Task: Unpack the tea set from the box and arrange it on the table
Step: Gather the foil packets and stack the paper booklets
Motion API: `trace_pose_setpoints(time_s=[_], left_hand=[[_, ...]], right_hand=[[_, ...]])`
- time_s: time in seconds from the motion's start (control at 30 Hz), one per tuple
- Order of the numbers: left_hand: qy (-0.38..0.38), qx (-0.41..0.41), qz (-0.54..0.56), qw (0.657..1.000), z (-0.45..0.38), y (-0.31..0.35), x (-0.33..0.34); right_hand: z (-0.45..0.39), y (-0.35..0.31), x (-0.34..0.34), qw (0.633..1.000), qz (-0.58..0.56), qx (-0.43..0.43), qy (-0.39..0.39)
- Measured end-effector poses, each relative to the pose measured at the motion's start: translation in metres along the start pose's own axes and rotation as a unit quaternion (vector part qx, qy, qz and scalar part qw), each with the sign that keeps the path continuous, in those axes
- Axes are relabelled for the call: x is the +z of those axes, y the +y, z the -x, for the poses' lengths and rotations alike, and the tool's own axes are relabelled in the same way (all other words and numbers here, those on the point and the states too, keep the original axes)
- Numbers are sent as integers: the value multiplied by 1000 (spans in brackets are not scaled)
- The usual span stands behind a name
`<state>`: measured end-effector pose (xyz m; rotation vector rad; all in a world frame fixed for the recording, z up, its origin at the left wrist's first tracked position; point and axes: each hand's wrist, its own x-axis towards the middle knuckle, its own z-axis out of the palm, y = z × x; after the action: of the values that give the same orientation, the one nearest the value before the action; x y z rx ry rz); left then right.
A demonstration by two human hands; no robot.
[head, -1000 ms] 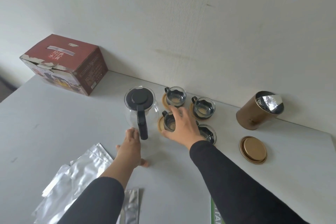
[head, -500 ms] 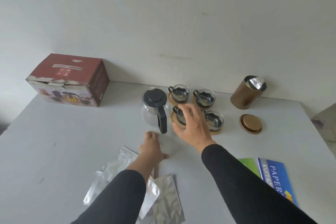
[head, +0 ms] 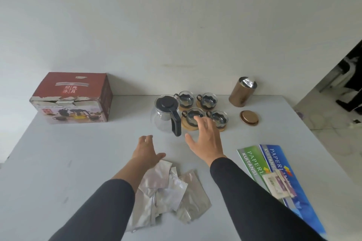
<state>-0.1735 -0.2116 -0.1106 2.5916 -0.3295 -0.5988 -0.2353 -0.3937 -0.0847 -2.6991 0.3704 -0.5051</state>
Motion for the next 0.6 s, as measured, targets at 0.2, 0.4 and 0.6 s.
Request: trace_pose_setpoints(time_s=[0.2,0.4,0.6], left_hand=[[-11,-5,3,1000,17,0,5],[-14,-25,0,1000,35,3,16],[-31,-18,-17,999,46,2,27]], right_hand=[[12,2,-2,1000,-7,3,-14],[21,12,-5,999,-14,2,-33],[36,17,-4,998,0,20,-51]])
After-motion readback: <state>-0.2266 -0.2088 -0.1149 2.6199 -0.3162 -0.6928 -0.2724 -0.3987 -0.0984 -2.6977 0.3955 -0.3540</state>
